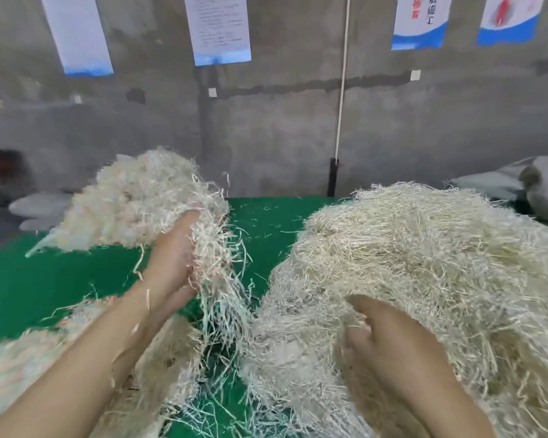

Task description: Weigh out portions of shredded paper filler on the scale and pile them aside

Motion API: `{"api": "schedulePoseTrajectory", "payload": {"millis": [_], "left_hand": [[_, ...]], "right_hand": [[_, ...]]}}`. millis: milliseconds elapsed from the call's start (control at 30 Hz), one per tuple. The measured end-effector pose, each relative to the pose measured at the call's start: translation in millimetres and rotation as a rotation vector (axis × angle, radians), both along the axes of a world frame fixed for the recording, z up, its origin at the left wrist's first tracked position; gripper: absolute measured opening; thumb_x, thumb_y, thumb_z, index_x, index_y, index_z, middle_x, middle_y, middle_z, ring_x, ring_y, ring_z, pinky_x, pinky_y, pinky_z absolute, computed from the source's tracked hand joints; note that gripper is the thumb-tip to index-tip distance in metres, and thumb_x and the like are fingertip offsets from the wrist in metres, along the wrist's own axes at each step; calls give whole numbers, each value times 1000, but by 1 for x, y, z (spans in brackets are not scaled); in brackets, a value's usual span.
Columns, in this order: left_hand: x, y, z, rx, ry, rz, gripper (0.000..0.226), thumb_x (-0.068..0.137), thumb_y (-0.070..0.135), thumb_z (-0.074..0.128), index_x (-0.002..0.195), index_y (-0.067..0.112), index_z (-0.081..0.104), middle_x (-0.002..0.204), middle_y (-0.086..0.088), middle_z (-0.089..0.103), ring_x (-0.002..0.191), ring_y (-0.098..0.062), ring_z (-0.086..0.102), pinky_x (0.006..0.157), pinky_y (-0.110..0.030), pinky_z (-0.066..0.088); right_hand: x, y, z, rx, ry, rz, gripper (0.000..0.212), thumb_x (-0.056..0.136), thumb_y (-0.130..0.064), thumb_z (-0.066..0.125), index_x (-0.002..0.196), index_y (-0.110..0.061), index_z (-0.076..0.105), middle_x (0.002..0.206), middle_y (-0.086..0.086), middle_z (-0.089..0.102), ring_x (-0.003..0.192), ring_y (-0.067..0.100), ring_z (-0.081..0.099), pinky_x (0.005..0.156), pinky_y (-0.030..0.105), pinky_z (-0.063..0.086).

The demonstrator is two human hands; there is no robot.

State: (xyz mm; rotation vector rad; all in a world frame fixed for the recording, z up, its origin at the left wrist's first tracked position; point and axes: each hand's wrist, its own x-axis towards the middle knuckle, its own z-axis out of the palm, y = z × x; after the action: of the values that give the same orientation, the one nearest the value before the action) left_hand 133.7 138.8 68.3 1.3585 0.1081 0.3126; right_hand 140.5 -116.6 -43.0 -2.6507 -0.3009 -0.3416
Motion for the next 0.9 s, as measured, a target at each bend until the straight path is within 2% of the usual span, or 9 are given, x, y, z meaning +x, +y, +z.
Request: {"api": "schedulePoseTrajectory", "payload": {"millis": [100, 233, 300, 367, 467, 567, 667, 733, 900], "left_hand": [[3, -29, -14, -45, 34, -79, 41, 98, 43, 49, 125, 14, 55, 117, -9, 69, 112, -27, 64, 100, -49, 48], [12, -62, -12, -129, 1, -203, 31, 101, 41, 48, 86, 15, 56, 60, 0, 62, 48, -12, 59, 53, -24, 51], [9, -75, -8, -175, -15, -254, 33, 102, 41, 48, 81, 16, 53, 53, 1, 58, 44, -11, 57, 44, -21, 48], [15, -75, -17, -153, -11, -274, 31, 100, 37, 51, 80, 14, 53, 63, -3, 60, 56, -16, 60, 53, -26, 54], [6, -74, -35, 138, 43, -327, 75, 75, 47, 71, 128, 0, 49, 126, -12, 62, 119, -25, 58, 105, -45, 47], [-2, -79, -58, 490, 119, -578, 92, 66, 54, 72, 139, 6, 43, 137, 4, 58, 130, -18, 50, 104, -33, 46], [-3, -82, -69, 742, 41, -674, 32, 88, 48, 61, 93, 19, 71, 87, 21, 69, 86, -1, 67, 84, -20, 51], [-1, -74, -70, 806, 90, -571, 36, 81, 42, 63, 50, 25, 62, 56, 16, 54, 54, -6, 52, 61, -19, 44], [-7, -65, -65, 982, 18, -403, 35, 95, 34, 55, 67, 13, 49, 47, 15, 49, 41, 1, 43, 48, -11, 36]], "right_hand": [[-20, 19, 18, 487, 29, 242, 58, 87, -52, 58, 138, -57, 32, 109, -40, 52, 75, -5, 65, 59, 15, 56], [-27, 42, 12, 412, 377, 384, 105, 65, -90, 53, 150, -52, 5, 143, -31, 31, 96, -20, 54, 102, 28, 45], [-23, 43, 10, 477, 411, 308, 87, 73, -82, 53, 138, -24, 46, 119, -12, 66, 71, -12, 61, 84, 29, 55], [-17, 39, 12, 724, 400, 180, 42, 87, -56, 57, 90, -14, 59, 72, -5, 65, 47, -1, 56, 53, 18, 48], [-9, 18, 22, 1306, 416, 85, 21, 97, -19, 52, 113, -24, 64, 85, -1, 74, 67, 4, 69, 56, 20, 54], [-9, -3, 30, 1679, 471, 361, 37, 84, -9, 59, 118, -17, 70, 101, 11, 75, 76, 18, 72, 61, 27, 59], [-20, -5, 41, 1742, 570, 731, 50, 73, -6, 69, 123, -4, 67, 93, 10, 72, 72, 15, 68, 64, 25, 57], [-28, -8, 46, 1623, 570, 910, 54, 73, -15, 71, 126, -5, 64, 109, 6, 72, 97, 15, 70, 82, 31, 56], [-39, -23, 57, 1056, 70, 394, 31, 73, -46, 65, 102, -39, 74, 109, -8, 74, 103, 14, 70, 80, 29, 60]]}}
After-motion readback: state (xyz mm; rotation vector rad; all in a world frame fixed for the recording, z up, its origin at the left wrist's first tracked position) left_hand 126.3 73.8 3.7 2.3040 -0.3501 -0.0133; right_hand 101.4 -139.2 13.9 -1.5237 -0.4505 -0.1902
